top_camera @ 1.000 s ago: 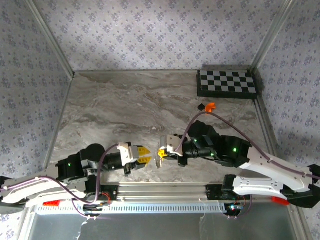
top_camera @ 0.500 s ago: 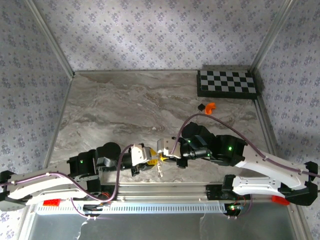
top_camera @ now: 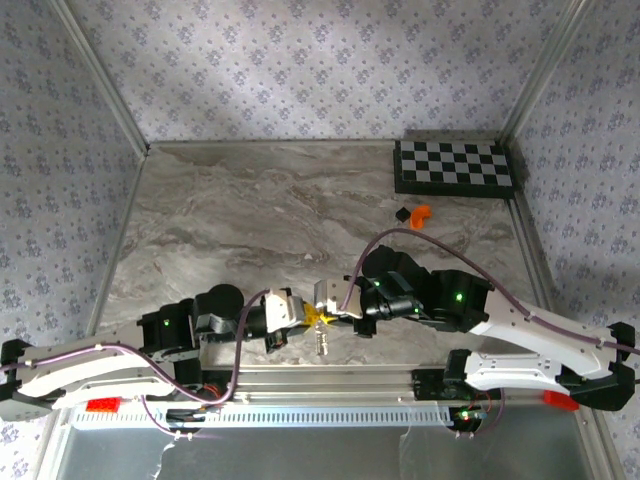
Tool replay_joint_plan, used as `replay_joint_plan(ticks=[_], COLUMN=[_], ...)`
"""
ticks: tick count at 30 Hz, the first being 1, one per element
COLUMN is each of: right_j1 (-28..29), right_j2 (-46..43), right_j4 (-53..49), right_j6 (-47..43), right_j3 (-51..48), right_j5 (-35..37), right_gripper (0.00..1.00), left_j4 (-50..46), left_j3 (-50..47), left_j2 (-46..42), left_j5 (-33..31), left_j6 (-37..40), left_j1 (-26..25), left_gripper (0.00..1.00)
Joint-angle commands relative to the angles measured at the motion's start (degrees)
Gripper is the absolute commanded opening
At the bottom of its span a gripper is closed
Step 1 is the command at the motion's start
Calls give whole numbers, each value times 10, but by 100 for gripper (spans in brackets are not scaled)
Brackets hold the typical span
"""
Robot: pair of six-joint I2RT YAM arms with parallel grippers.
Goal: Put the keys on the keyring
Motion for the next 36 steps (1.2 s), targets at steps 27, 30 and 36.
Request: replay_joint_plan(ticks=[27, 30, 36], right_j1=[4, 3, 1], right_j2=[-60, -65, -84], right_j4=[55, 56, 64], right_j6=[39, 42, 50], right_j3=[-25, -29, -42], right_j5=[-32, -34, -37], right_gripper=[19, 19, 22], left_j4=[111, 114, 120], left_j3=[-14, -16, -18], left_j2=[-50, -51, -52], left_j5=[52, 54, 57], left_j6=[-10, -10, -10], left_j1=[0, 0, 0], left_gripper=[0, 0, 0])
